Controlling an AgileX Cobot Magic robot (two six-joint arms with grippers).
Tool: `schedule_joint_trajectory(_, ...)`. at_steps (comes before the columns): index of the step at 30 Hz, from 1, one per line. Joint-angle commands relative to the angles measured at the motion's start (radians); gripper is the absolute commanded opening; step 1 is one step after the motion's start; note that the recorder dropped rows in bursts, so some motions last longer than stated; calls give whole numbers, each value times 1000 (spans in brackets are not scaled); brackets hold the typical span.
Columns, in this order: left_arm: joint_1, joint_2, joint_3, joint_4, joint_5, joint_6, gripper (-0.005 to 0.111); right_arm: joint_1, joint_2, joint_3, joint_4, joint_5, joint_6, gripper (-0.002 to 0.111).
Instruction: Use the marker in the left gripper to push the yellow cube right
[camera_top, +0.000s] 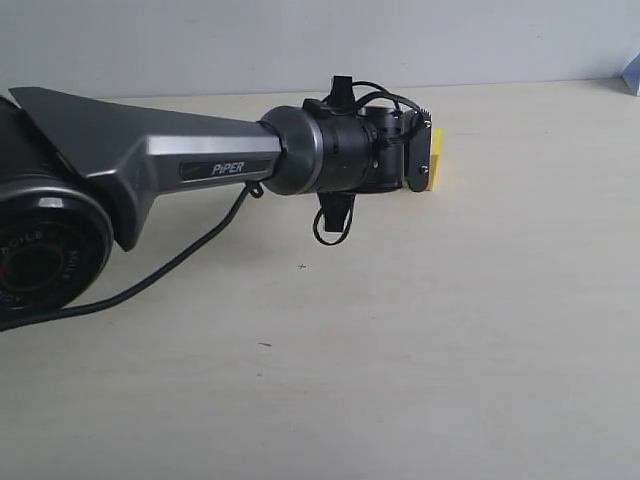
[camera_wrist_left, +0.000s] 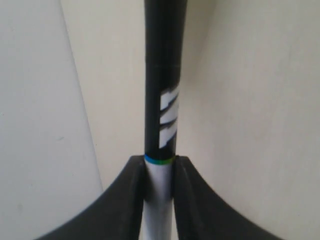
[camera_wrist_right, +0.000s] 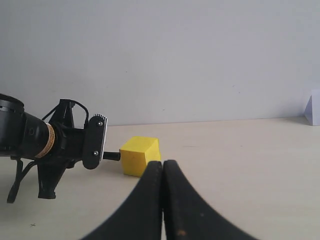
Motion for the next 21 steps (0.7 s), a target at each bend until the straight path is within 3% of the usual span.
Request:
schedule_joint_trajectory(1,6,-20,-9,-10,-3,19,0,1,-5,5,0,-8,-2,0)
schedule_joint_trajectory(6,28,-69,-9,-30,-89,-23,0,1,-5,5,0,-8,-2,0)
schedule_joint_trajectory(12,80,-47,-9,-30,-34,-14,0,1,-5,5,0,-8,-2,0)
schedule_joint_trajectory(21,63,-7,-9,-30,-112,0,0,1,-5,5,0,-8,-2,0)
